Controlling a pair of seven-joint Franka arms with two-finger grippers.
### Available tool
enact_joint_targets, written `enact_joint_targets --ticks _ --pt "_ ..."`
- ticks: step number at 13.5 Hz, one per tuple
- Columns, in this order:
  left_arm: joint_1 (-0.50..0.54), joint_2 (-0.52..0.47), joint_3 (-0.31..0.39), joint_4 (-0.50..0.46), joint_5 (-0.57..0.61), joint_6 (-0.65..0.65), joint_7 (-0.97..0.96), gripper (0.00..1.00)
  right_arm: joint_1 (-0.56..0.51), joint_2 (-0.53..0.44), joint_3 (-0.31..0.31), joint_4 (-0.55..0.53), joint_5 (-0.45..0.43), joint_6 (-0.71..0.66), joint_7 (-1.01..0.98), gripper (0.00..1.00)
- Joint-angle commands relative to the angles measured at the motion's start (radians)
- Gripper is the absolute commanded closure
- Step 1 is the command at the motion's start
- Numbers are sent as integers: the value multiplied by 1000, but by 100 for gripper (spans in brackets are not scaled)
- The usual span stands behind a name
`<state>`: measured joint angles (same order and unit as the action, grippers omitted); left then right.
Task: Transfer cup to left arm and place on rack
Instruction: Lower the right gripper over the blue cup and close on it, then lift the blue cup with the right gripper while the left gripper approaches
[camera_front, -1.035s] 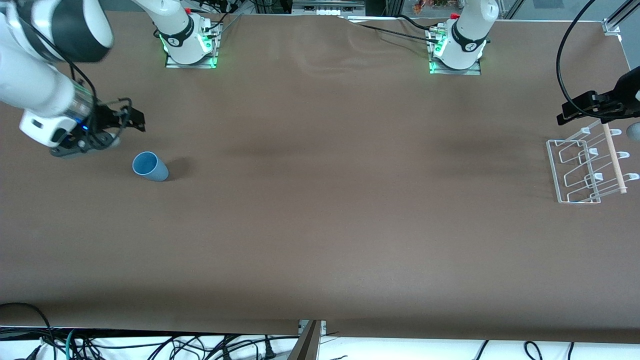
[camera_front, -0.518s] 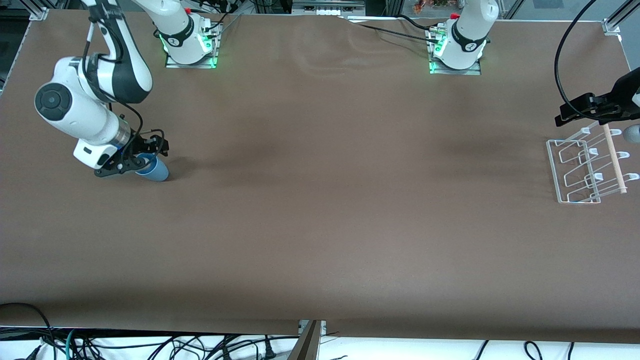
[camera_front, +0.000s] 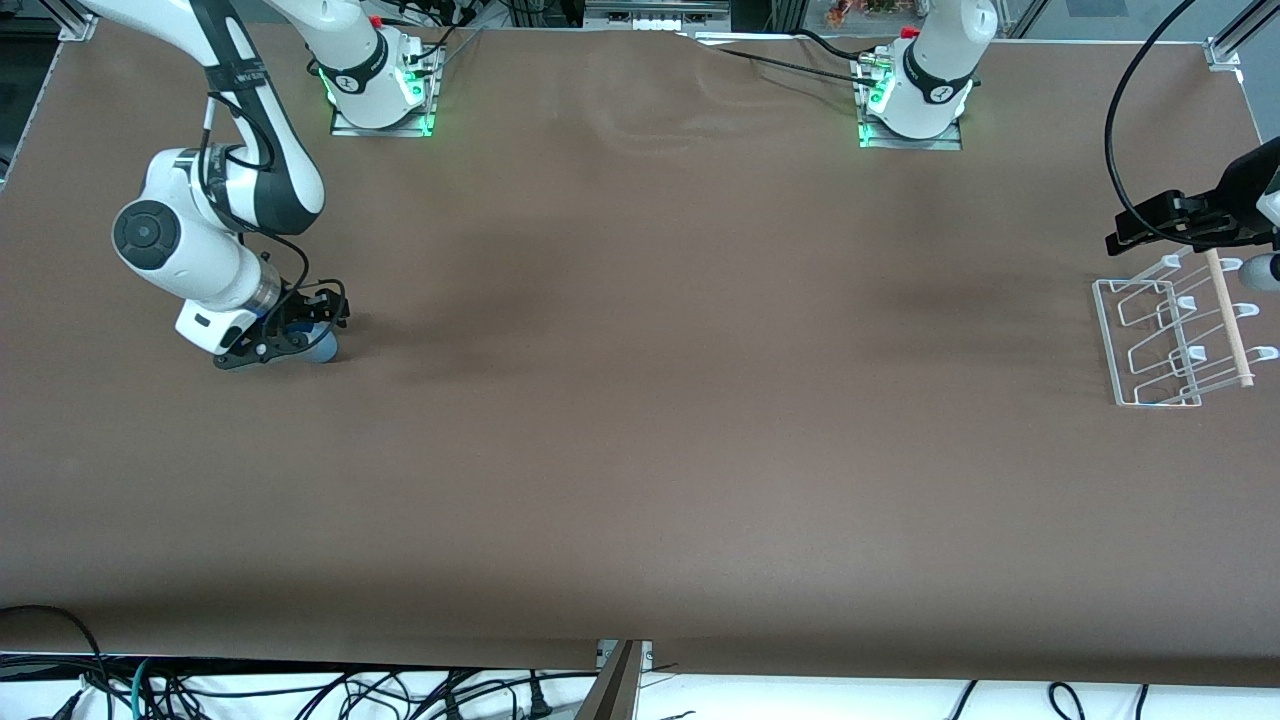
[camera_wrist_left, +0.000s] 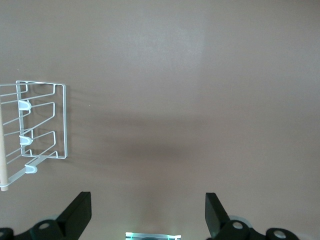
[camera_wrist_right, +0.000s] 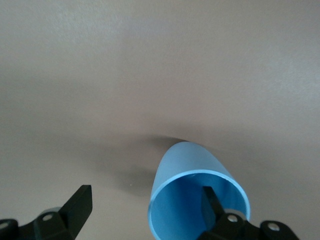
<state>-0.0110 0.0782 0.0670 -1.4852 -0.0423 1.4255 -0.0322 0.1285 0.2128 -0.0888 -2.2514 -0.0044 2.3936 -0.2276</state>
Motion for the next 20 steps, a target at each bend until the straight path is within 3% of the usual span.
enact_joint_targets --ticks 1,3,4,6,10,11,15,18,20 --pt "-1 12 1 8 -24 -22 -5 0 -6 6 -2 -33 -11 41 -13 6" --pt "0 12 -16 -9 -62 -23 -5 0 -6 20 -8 -33 -11 45 -13 8" --pt "8 14 -18 -16 -71 -25 6 0 -6 26 -8 -33 -11 50 -13 14" --pt "20 14 -18 -35 -106 -23 75 0 -6 39 -8 -33 -11 55 -13 37" --pt "28 35 -18 -92 -162 -11 368 0 -6 56 -9 -33 -11 59 -12 96" --pt "28 44 -19 -108 -174 -1 423 0 -6 56 -9 -31 -9 58 -12 100" --pt "28 54 -26 -141 -194 61 659 0 -3 37 -5 7 -5 1 -3 100" --pt "29 60 -48 -147 -226 91 782 0 10 37 27 151 10 -259 98 100" --pt "42 63 -85 -148 -238 125 871 0 11 43 70 264 74 -431 167 100"
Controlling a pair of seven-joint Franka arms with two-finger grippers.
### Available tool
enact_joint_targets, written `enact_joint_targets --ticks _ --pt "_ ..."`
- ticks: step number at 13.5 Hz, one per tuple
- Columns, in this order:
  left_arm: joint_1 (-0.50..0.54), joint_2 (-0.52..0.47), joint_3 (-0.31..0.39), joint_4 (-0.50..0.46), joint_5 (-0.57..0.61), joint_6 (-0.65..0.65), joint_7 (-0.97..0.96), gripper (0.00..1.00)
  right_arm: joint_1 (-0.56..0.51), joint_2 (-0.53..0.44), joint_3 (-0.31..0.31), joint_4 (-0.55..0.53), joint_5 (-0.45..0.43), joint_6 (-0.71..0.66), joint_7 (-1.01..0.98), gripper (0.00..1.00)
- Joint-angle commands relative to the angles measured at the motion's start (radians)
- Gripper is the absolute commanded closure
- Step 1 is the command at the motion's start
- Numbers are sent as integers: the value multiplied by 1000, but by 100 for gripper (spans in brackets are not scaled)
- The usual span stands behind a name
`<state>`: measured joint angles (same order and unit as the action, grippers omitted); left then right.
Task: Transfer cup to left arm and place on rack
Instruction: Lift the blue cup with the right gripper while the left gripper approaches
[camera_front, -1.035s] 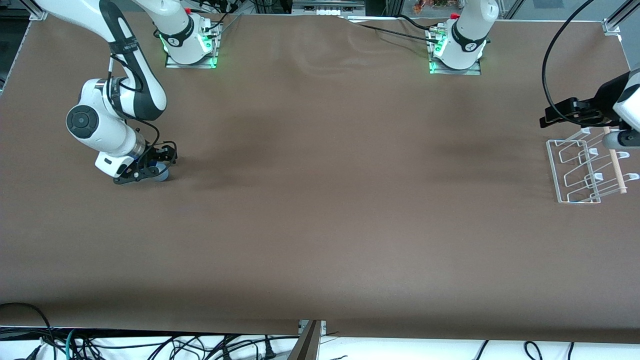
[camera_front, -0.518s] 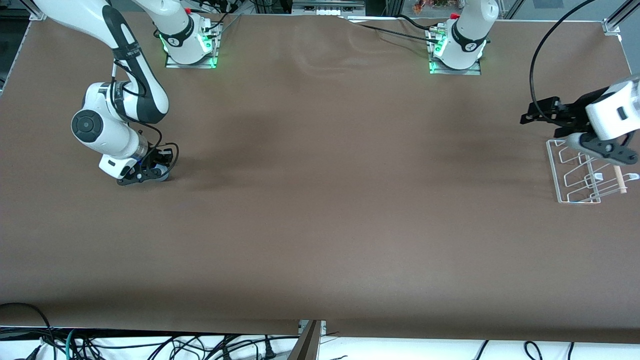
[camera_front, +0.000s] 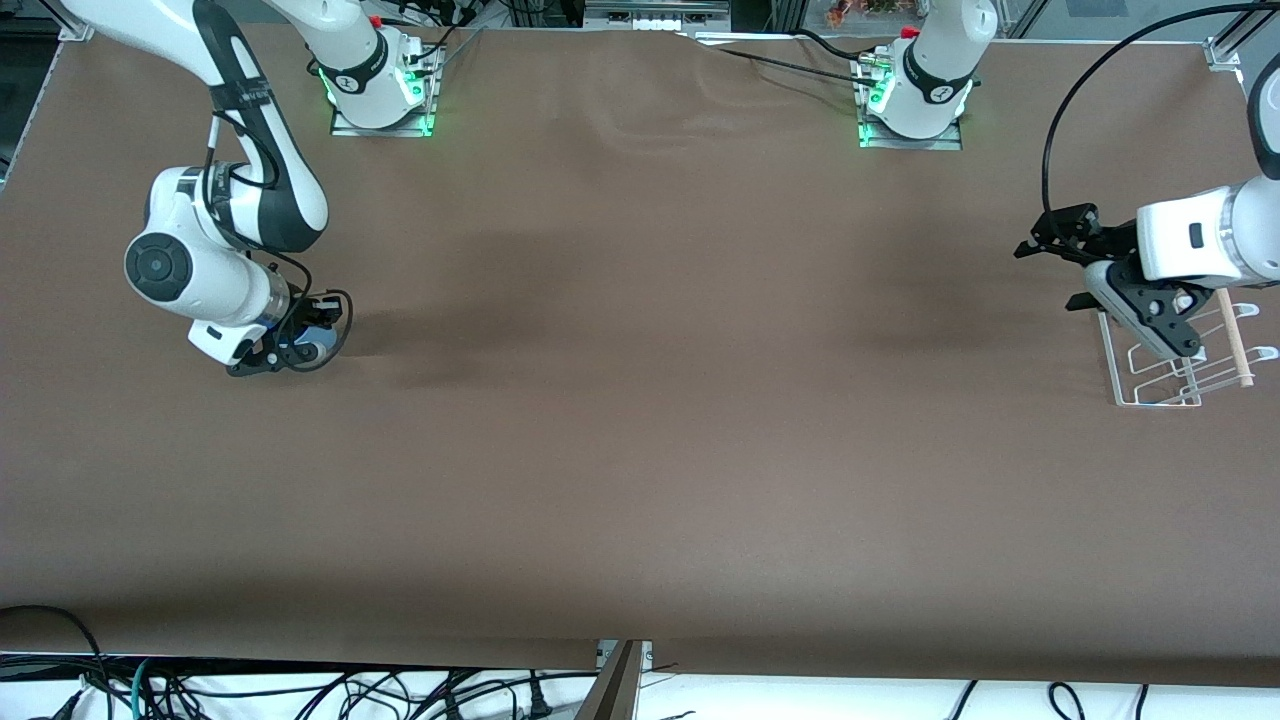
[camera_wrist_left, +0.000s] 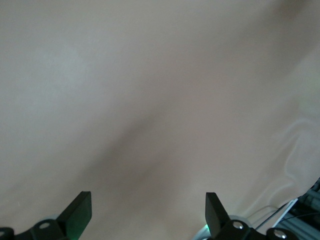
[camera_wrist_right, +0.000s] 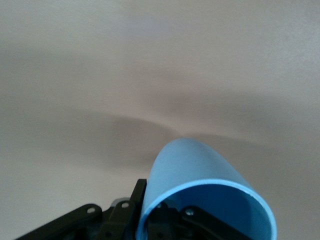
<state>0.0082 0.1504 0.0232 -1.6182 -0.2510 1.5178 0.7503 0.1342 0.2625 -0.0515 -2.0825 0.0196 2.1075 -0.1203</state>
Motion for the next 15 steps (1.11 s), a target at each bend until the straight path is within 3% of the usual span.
enact_joint_targets --ticks 1,5,7,11,15 --pt "27 -9 -57 -15 -34 48 115 0 18 -5 50 146 109 -214 86 100" --pt "32 0 -117 -44 -109 116 283 0 122 33 53 352 294 -430 362 100" --pt "33 6 -121 -83 -174 169 348 0 180 61 53 432 411 -469 529 100" --pt "33 20 -150 -107 -247 208 440 0 284 125 55 525 750 -457 874 100" --pt "38 60 -178 -124 -342 249 559 0 395 196 53 620 963 -339 1163 100"
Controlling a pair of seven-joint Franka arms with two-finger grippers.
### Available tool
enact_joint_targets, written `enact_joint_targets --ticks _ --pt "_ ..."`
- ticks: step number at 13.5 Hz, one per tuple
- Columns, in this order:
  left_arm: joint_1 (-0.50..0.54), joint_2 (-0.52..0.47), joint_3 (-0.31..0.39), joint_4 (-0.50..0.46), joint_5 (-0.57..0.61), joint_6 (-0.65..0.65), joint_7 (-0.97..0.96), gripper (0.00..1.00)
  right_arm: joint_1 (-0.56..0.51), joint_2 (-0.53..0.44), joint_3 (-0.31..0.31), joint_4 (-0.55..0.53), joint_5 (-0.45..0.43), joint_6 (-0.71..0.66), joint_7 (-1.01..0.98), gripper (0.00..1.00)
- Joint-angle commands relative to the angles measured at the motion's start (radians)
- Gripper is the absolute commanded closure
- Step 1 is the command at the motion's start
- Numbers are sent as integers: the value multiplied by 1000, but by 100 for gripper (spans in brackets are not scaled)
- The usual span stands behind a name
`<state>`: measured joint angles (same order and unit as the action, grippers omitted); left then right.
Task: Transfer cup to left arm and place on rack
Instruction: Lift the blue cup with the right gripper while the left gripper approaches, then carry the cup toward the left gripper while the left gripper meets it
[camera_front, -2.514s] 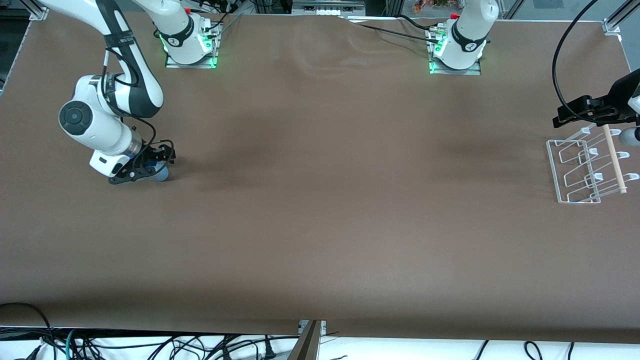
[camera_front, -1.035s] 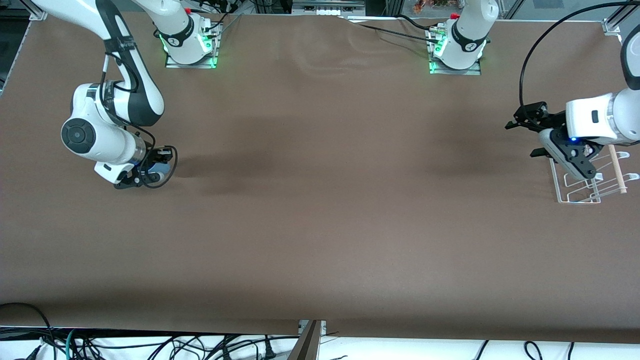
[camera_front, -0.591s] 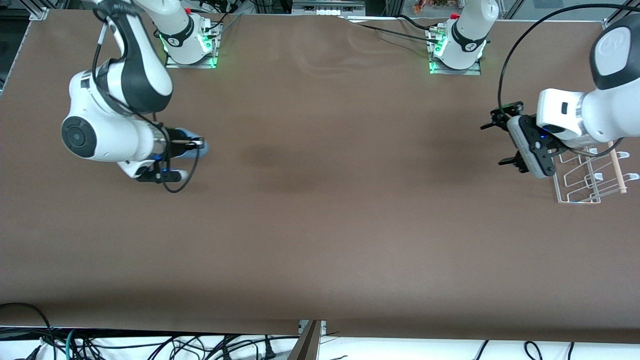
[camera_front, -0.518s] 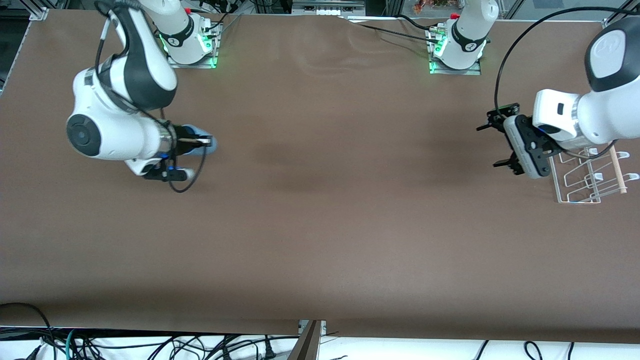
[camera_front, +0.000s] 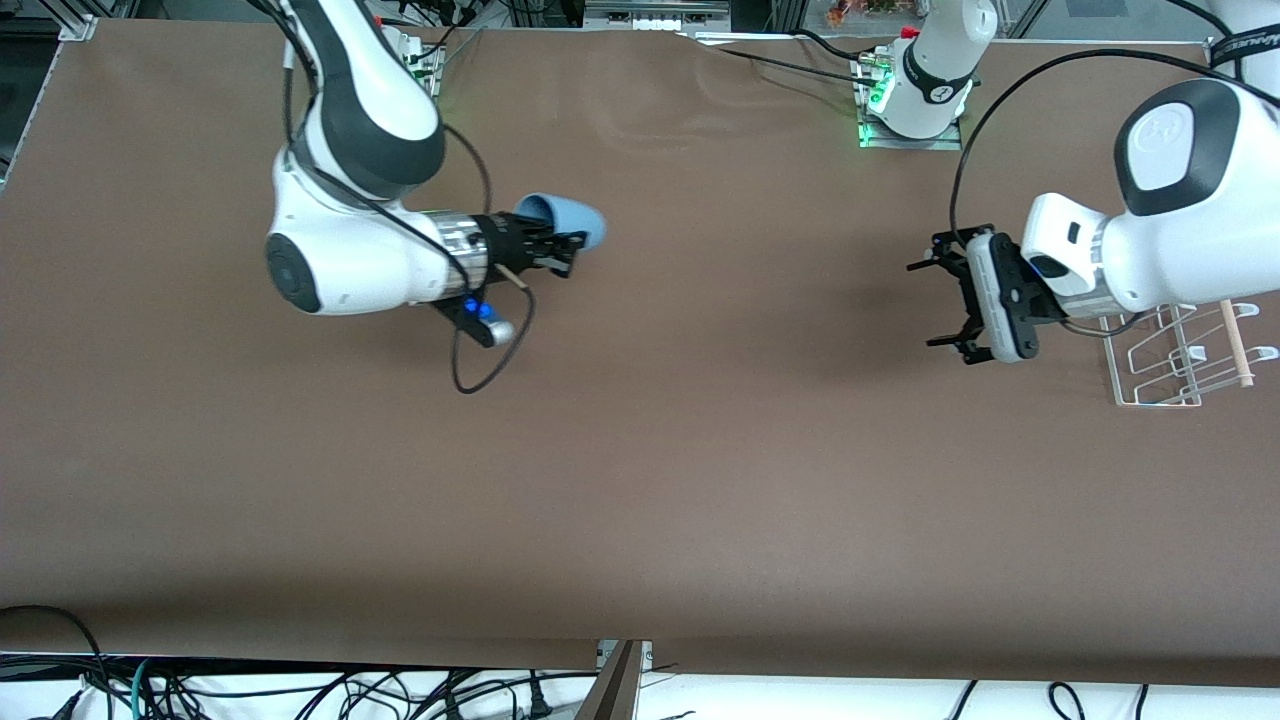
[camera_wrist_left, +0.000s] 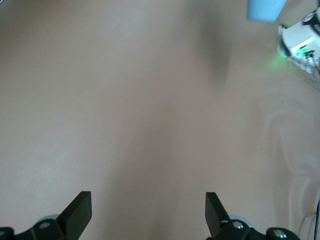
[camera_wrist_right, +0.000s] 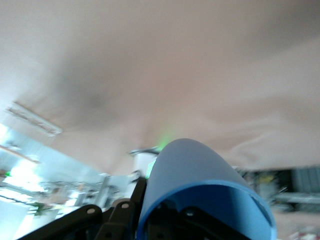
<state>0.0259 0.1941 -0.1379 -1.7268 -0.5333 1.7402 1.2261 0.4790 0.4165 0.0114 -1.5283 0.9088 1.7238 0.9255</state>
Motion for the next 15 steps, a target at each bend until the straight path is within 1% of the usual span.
enact_joint_targets --ticks 1,5,7,9,13,15 --pt "19 16 -29 -30 -79 45 110 0 84 51 -8 72 108 112 178 100" --pt "19 18 -115 -43 -88 94 171 0 222 67 -10 77 235 330 390 100" --pt "19 16 -150 -57 -90 94 171 0 268 67 -8 77 239 402 504 100" --pt "20 2 -158 -71 -90 81 168 0 308 67 -8 77 248 465 571 100" --pt "40 -97 -158 -105 -80 -19 159 0 346 65 -8 76 248 540 688 100" --pt "42 -151 -155 -105 -68 -86 156 0 345 67 -4 76 257 545 713 100"
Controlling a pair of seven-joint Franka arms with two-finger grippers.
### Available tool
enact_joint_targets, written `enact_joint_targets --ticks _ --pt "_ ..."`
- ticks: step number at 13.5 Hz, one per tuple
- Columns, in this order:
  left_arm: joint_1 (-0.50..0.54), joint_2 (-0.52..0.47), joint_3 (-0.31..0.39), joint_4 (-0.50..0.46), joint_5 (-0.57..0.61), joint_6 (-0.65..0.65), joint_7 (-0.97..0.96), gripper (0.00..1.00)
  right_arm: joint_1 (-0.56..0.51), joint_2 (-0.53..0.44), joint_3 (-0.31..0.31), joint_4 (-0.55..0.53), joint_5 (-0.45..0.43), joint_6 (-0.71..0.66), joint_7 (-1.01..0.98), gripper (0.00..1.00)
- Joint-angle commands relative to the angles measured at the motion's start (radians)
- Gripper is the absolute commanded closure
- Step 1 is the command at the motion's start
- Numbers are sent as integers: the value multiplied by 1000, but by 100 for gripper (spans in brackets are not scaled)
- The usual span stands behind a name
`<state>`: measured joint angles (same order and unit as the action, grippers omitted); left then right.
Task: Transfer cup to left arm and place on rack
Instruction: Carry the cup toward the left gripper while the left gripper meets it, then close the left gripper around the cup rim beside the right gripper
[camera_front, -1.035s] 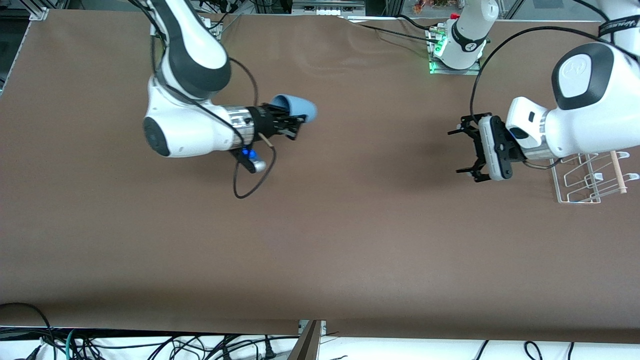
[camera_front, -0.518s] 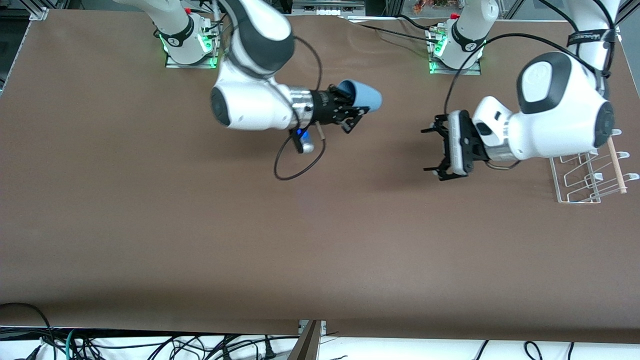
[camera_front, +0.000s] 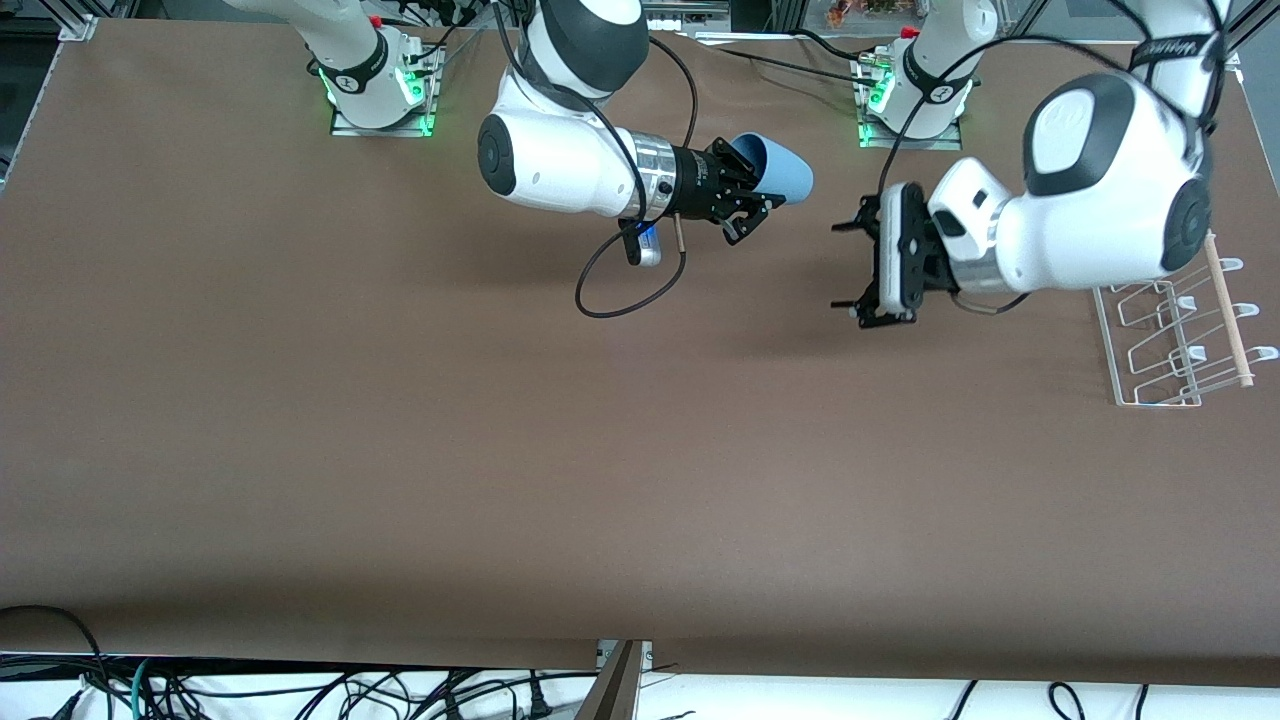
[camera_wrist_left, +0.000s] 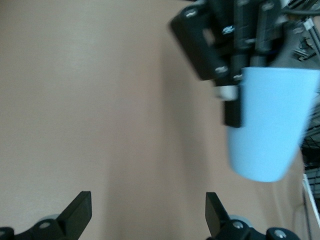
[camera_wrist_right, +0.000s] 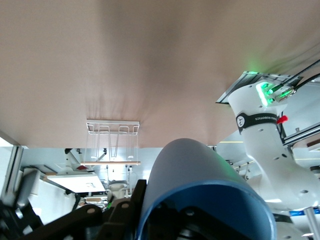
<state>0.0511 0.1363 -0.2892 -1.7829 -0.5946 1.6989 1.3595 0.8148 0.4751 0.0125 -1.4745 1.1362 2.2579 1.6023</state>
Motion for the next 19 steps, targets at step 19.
enact_joint_targets --ticks 19 --pt "29 -204 -159 -167 82 -87 -123 0 9 7 -6 14 88 3 16 100"
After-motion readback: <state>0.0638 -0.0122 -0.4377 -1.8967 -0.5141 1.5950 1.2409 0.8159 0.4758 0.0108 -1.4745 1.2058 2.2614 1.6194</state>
